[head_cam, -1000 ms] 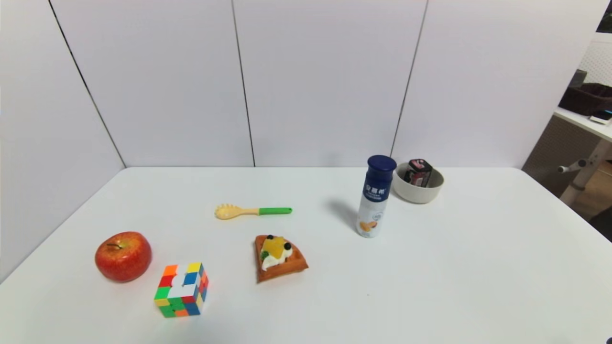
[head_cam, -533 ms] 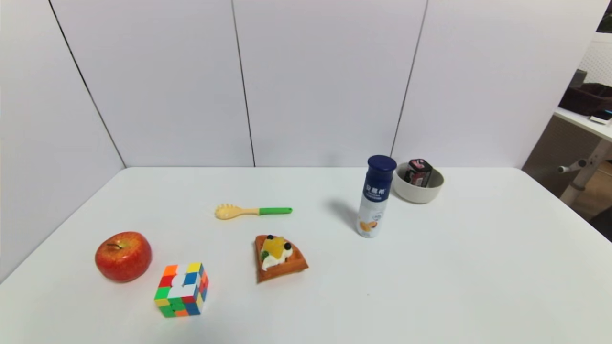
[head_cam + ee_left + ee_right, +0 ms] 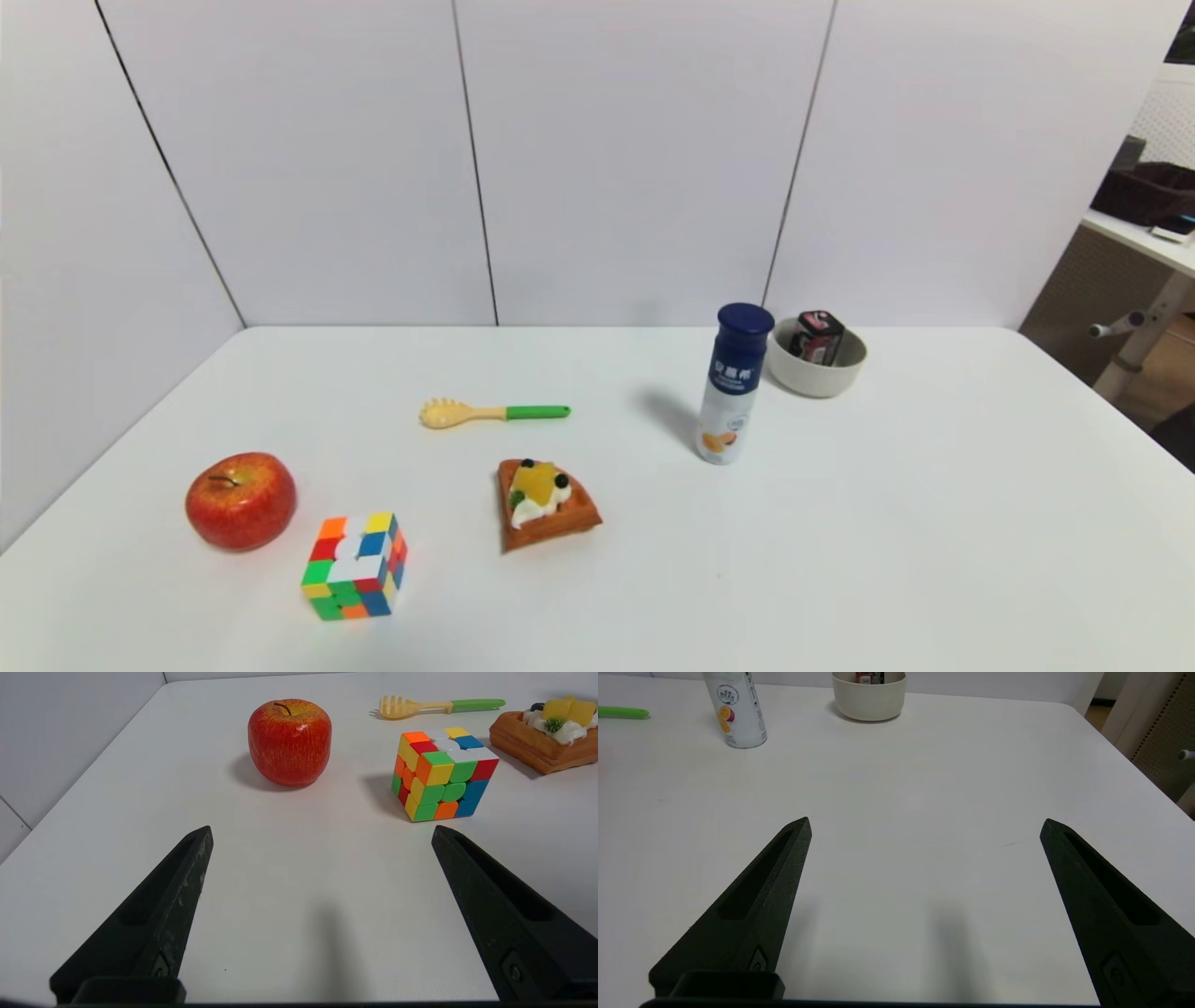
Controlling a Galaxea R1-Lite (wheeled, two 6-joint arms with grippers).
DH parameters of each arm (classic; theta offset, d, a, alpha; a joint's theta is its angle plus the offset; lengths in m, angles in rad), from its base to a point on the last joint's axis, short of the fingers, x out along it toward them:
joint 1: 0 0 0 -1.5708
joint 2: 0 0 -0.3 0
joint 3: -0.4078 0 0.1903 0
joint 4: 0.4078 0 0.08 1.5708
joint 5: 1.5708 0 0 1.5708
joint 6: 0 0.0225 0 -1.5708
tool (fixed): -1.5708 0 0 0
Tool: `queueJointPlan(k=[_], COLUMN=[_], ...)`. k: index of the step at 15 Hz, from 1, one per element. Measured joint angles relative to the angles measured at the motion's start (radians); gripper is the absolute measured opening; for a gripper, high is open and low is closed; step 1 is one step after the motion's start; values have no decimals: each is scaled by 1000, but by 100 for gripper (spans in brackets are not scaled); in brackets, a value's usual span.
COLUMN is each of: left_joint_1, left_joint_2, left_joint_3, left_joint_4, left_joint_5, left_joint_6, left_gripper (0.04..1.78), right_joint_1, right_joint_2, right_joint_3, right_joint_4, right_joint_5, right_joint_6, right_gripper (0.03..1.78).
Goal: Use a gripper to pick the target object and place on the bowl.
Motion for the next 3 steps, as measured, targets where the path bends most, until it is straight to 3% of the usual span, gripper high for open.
queueJointPlan(k=[3], left_joint_1=[0], left_joint_2=[0], left_joint_3=[0], left_joint_4=[0], left_joint_5=[0], left_joint_6=[0], left_gripper=[169], right_joint_1=[0], right_joint_2=[0], right_joint_3=[0], right_joint_4=[-1], right_joint_5=[-4], right_joint_6=[12], right_gripper=[169])
